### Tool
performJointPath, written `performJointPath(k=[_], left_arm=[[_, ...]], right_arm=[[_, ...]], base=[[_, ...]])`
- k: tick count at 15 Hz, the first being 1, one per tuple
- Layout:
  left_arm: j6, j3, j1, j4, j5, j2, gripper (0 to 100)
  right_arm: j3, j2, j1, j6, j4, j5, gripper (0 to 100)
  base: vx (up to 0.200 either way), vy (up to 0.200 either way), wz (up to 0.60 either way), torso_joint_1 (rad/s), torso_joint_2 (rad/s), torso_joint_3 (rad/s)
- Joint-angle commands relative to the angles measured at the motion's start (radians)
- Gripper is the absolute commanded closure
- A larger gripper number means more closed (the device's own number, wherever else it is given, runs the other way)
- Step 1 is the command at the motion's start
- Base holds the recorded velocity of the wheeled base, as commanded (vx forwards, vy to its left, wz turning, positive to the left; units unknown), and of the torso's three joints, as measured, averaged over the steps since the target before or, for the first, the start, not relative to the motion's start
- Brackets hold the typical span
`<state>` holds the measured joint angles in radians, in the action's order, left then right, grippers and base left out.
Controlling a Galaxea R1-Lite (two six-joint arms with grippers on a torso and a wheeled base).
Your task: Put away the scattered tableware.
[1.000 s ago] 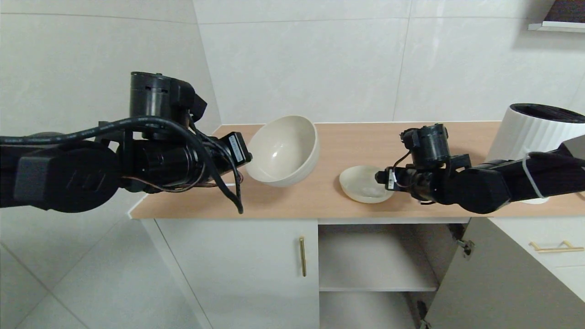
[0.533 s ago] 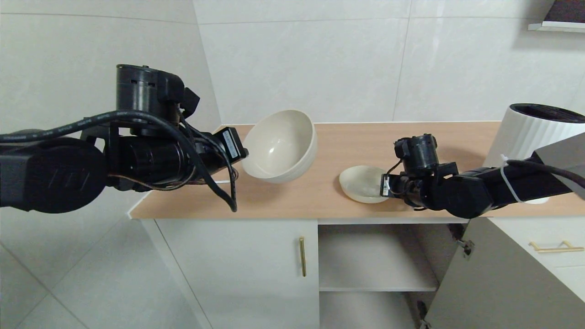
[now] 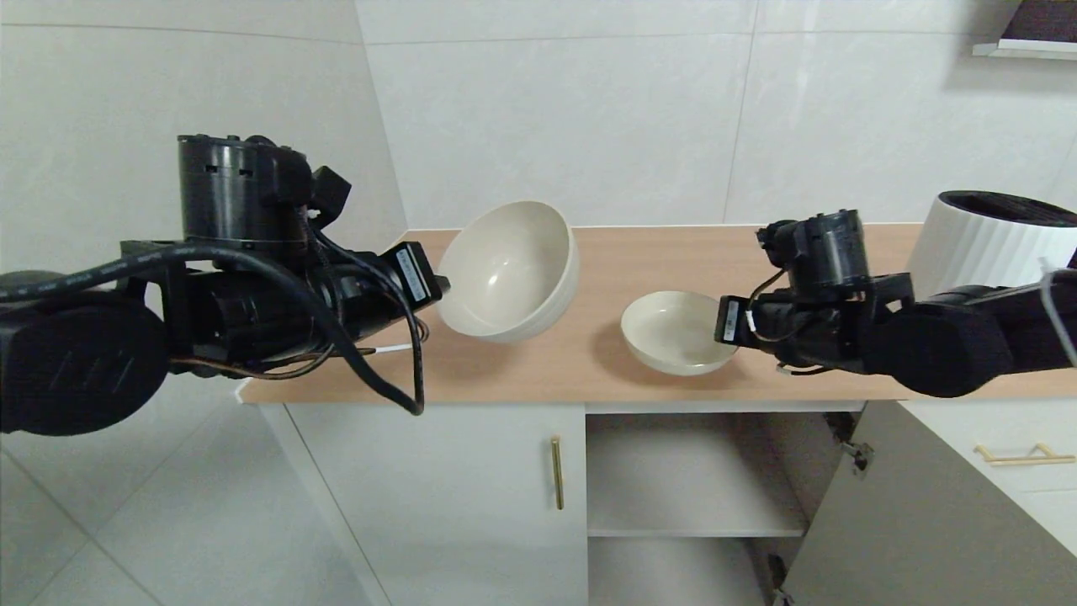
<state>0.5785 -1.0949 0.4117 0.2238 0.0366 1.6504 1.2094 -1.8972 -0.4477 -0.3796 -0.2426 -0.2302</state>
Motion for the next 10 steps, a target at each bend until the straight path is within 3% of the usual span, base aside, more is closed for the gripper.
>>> performJointPath(k=[1, 5, 8, 10], left_arm=[[-0.005, 0.052, -0.001, 0.003, -0.011, -0.052, 100], [-0.026, 0.171, 0.001, 0.005, -0.024, -0.08, 100], [-0.026, 0.191, 0.007, 0.006, -0.03, -0.054, 100], [-0.026, 0.191, 0.007, 0.006, -0.037, -0.044, 100]], right_arm=[[-0.123, 0.205, 0.001, 0.007, 0.02, 0.065, 100], [-0.246, 0.29, 0.001, 0.028, 0.039, 0.078, 100], [-0.303, 0.308, 0.0, 0.088, 0.039, 0.115, 100], [-0.309, 0.303, 0.0, 0.09, 0.039, 0.118, 100]], base=[[0.0, 0.0, 0.0, 0.0, 0.0, 0.0], [0.0, 0.0, 0.0, 0.0, 0.0, 0.0], [0.0, 0.0, 0.0, 0.0, 0.0, 0.0], [-0.2, 0.0, 0.0, 0.0, 0.0, 0.0]])
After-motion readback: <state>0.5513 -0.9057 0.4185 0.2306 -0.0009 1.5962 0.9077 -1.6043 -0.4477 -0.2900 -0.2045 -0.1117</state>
